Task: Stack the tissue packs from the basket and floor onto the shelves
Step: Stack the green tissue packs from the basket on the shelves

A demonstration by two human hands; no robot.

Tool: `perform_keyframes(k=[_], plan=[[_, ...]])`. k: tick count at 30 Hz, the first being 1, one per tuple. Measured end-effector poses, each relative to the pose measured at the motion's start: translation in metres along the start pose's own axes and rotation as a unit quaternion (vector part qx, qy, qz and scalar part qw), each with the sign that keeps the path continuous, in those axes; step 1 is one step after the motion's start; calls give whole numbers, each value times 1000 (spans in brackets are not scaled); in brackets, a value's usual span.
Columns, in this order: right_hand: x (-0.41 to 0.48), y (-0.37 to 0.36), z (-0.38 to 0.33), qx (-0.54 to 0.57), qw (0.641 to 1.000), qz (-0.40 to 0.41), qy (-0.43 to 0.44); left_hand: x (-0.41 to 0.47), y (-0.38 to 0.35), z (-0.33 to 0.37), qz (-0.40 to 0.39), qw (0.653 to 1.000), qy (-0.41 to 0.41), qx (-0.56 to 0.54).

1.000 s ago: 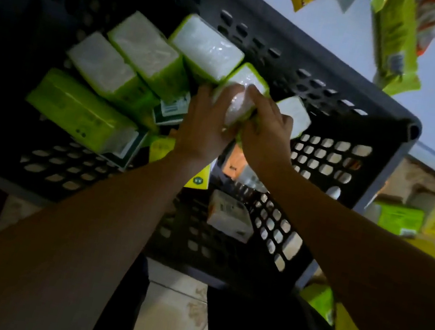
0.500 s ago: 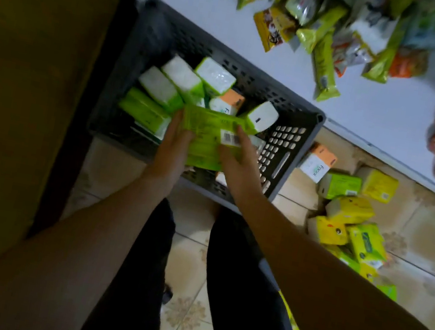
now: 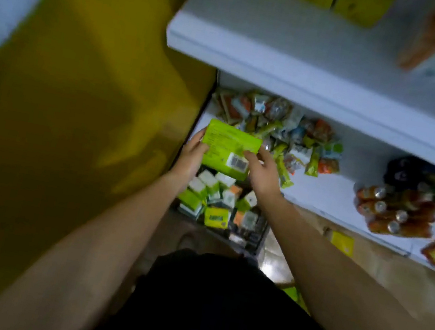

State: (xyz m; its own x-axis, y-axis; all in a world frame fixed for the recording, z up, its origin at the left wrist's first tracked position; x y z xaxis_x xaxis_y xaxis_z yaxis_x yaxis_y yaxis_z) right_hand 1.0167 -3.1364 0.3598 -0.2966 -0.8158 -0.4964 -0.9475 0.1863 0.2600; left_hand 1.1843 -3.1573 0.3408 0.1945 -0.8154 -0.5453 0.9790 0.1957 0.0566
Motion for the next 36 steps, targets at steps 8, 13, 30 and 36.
perform_keyframes(k=[8, 13, 30, 36], plan=[[-22, 20, -201, 125, 974, 17, 190, -39, 13, 188, 17, 968, -147, -205], [-41, 42, -291, 148, 946, 51, 282, -56, 4, 288, -12, 946, -200, -254], [-43, 246, -403, 92, 871, 235, 422, -114, -183, 435, -139, 918, -365, -72], [-20, 353, -397, 9, 844, 302, 444, -114, -312, 445, -169, 917, -358, -49]])
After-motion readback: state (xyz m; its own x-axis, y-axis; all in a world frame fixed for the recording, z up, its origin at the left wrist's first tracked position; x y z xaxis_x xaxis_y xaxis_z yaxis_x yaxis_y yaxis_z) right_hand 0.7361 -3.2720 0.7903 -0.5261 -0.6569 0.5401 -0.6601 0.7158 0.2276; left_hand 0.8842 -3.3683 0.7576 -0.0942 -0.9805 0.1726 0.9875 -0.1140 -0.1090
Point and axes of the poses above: each hand's wrist, its own x-axis towards the middle knuckle, its own y-axis out of the back of the hand, z = x × y, the point moved 10 cm from there along x, towards the middle knuckle, and after that the axes turned 7 degrees about z, right-handed, at the moved point
